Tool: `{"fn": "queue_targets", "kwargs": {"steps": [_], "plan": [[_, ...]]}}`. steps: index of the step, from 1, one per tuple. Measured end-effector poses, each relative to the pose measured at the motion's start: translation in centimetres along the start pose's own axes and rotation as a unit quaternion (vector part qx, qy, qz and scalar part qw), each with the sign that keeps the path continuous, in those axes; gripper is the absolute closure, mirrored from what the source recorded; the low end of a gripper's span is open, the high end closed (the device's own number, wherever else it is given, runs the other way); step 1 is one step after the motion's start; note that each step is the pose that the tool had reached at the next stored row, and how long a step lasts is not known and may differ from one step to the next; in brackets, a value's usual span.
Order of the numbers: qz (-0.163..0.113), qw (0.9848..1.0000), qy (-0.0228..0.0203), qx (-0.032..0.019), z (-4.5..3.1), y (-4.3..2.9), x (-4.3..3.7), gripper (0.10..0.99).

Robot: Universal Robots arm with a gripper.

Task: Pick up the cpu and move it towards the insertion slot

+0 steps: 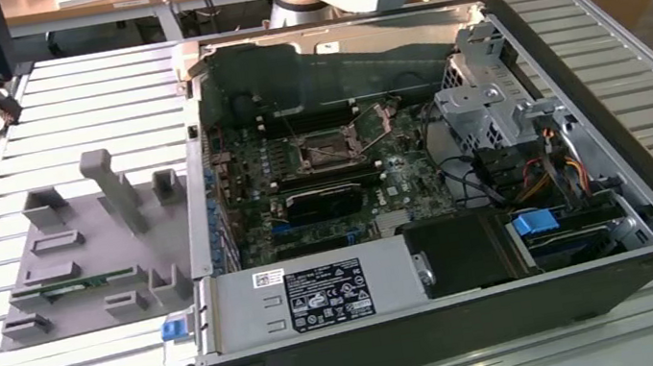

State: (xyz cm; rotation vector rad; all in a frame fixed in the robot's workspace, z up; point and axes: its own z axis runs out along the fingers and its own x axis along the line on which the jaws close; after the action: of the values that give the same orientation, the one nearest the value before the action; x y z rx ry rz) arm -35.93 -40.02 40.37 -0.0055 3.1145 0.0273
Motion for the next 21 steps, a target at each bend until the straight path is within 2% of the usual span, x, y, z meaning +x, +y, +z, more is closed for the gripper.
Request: {"fn": "queue_targets", "kwargs": {"steps": [21], "plan": [[0.0,1.0,0.0003,0.0,0.21,-0.03,-7.45,0.549]]}}
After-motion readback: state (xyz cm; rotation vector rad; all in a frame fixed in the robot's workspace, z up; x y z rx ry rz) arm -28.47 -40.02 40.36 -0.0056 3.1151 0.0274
